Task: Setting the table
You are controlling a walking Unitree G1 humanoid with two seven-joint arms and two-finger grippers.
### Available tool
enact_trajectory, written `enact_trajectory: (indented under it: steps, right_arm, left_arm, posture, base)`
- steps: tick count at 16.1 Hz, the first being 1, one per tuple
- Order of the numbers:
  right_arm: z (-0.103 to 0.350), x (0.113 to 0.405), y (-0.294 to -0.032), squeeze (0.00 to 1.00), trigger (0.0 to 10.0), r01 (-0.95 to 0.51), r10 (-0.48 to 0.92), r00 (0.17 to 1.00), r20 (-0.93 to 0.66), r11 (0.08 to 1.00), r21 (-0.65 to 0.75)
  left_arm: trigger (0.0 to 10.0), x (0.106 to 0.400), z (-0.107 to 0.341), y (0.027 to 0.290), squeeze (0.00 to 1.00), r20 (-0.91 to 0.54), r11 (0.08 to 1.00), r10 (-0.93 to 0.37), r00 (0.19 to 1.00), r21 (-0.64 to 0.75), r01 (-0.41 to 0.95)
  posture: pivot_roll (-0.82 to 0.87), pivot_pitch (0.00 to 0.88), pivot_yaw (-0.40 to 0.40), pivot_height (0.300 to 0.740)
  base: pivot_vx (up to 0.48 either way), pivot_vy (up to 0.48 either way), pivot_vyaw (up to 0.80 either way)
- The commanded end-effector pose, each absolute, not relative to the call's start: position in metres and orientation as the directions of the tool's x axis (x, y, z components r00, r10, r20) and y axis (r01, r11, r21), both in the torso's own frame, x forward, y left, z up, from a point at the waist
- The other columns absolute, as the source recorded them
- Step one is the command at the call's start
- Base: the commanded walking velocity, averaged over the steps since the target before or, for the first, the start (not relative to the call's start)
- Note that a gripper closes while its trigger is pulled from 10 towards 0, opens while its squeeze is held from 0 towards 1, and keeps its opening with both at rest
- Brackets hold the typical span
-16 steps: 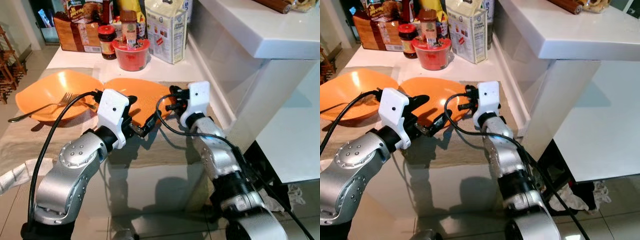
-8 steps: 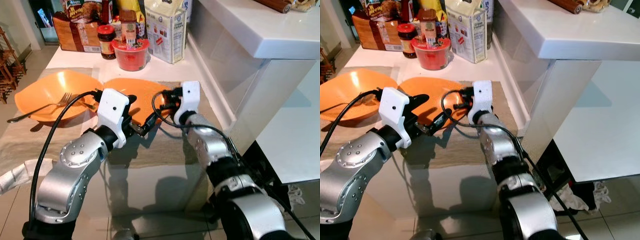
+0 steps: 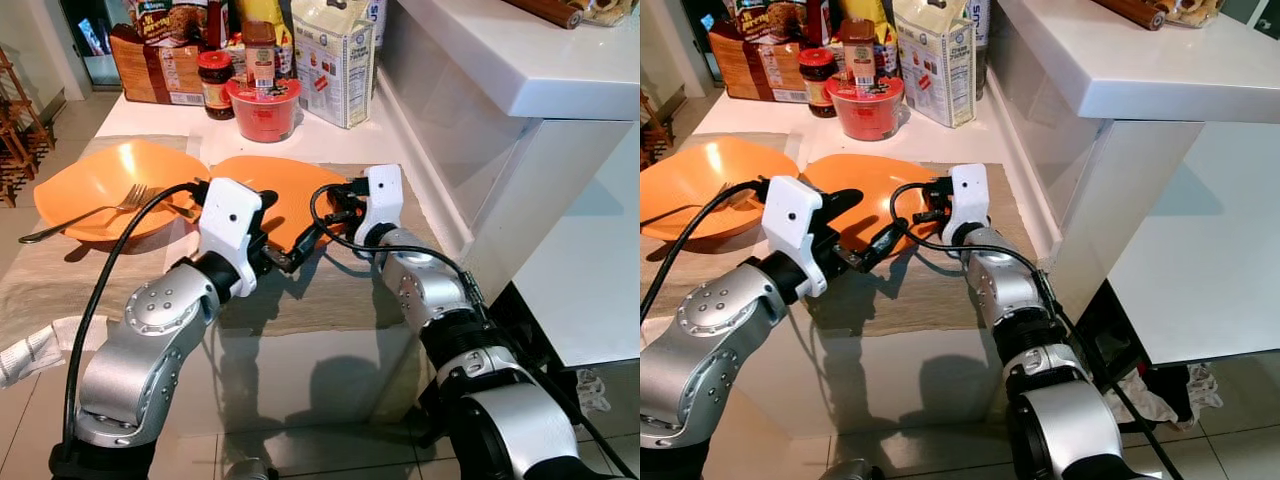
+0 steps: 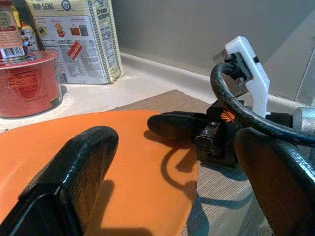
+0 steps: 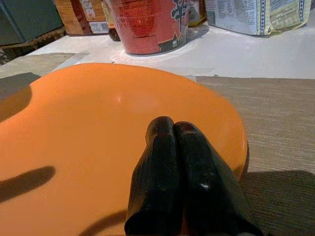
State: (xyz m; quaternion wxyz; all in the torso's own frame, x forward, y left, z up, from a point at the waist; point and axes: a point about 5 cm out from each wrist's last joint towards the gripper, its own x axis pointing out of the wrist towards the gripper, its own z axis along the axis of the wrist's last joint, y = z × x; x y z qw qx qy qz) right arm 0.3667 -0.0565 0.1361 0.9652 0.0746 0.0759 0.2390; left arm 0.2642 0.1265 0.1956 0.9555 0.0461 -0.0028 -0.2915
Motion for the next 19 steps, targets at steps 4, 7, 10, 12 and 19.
enact_trajectory:
  steps: [4, 7, 10, 12, 19]
  right_arm:
    - [0.12, 0.359, -0.09, 0.0, 10.0, -0.398, 0.42, 0.888, -0.186, 0.906, 0.145]
    - [0.117, 0.355, -0.108, 0.0, 10.0, -0.368, 0.384, 0.899, -0.209, 0.923, 0.111]
    - [0.115, 0.347, -0.122, 0.0, 10.0, -0.353, 0.362, 0.904, -0.227, 0.932, 0.082]
    - [0.119, 0.347, -0.124, 0.0, 10.0, -0.349, 0.355, 0.909, -0.217, 0.935, 0.07]
    - [0.159, 0.35, -0.102, 0.0, 10.0, -0.357, 0.357, 0.933, 0.041, 0.934, 0.005]
  left_arm:
    - [10.0, 0.266, 0.197, 0.123, 0.0, -0.014, 0.824, -0.56, 0.828, 0.087, 0.559]
    - [10.0, 0.266, 0.197, 0.122, 0.0, -0.014, 0.824, -0.561, 0.828, 0.084, 0.56]
    - [10.0, 0.267, 0.197, 0.122, 0.0, -0.012, 0.824, -0.562, 0.827, 0.08, 0.561]
    - [10.0, 0.268, 0.197, 0.122, 0.0, -0.011, 0.826, -0.559, 0.829, 0.083, 0.558]
    - [10.0, 0.281, 0.2, 0.132, 0.0, 0.0, 0.864, -0.493, 0.87, 0.114, 0.49]
  posture:
    - [0.19, 0.0, -0.036, 0.74]
    - [0.18, 0.0, -0.036, 0.74]
    - [0.18, 0.0, -0.034, 0.74]
    - [0.18, 0.0, -0.034, 0.74]
    - [0.18, 0.0, -0.032, 0.74]
  base:
    - [0.0, 0.0, 0.0]
    - [0.0, 0.0, 0.0]
    - [0.0, 0.0, 0.0]
    - [0.0, 0.0, 0.0]
    - [0.0, 0.0, 0.0]
